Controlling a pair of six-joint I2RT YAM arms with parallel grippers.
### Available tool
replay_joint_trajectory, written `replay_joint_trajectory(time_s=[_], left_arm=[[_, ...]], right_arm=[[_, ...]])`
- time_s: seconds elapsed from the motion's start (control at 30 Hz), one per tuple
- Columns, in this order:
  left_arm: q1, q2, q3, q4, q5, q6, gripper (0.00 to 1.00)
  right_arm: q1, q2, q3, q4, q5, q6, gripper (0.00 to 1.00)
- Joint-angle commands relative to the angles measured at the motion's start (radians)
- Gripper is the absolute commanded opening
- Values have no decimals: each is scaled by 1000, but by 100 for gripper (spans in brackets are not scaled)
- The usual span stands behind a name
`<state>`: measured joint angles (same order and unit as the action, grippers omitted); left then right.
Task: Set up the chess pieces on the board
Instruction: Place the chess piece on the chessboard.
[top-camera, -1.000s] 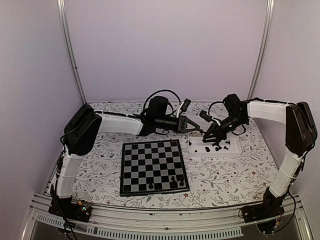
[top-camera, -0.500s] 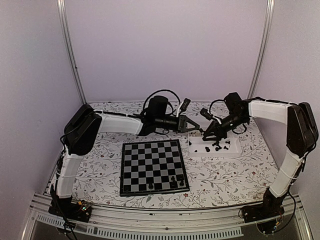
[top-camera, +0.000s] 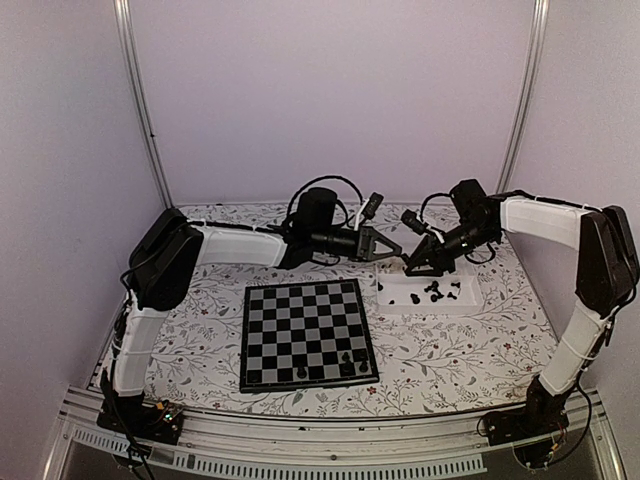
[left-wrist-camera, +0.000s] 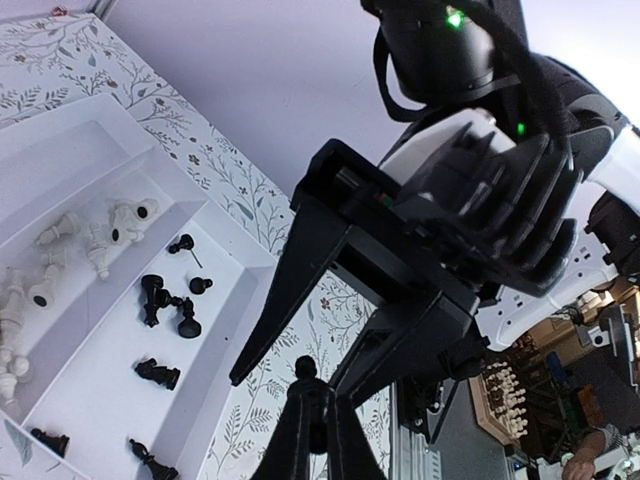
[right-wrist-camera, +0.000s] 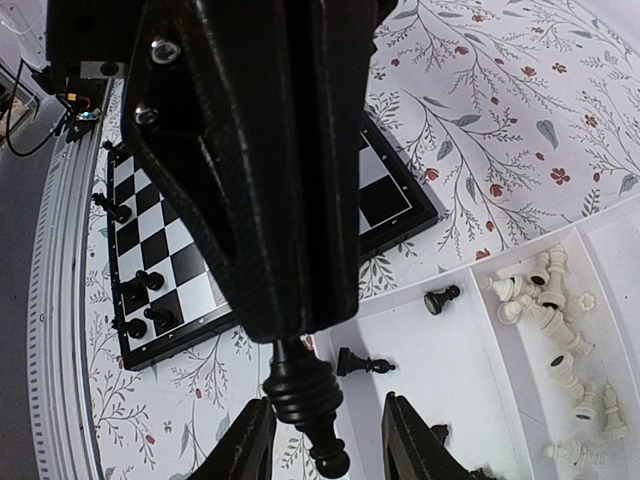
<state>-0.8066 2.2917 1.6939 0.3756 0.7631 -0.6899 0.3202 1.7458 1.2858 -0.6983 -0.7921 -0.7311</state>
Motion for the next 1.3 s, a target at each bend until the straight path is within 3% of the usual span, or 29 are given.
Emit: replay_joint_trajectory(time_s=[0.0,0.2,0.37,0.53,0.7,0.93,1.17,1.27], left_arm=[[6,14,26,-14,24,-5,0],[4,22,35,-29,30,-8,0],[3,25,42,-32,21,-9,0],[8,-16,42,-87,-10,61,0],[22,-139,18,-329,-126,285,0],[-8,-275,-39,-790,-318,573,0],[-91,-346,-63,-1066,-535,677,0],[-121,-357,-77,-1129,-556,688,0]], right_arm=[[-2,-8,35,2,0,6,39],[11,-33,53,-42,-11,-38,33],[25,-39,62,-74,14,-65,13],[14,-35,45,-77,21,-55,7],[-33,-32,-49,-37,-9,-54,6],[-46,-45,-146,68,7,-15,7],[-47,-21,-128,89,31,15,8],[-46,-20,-136,91,36,13,8]])
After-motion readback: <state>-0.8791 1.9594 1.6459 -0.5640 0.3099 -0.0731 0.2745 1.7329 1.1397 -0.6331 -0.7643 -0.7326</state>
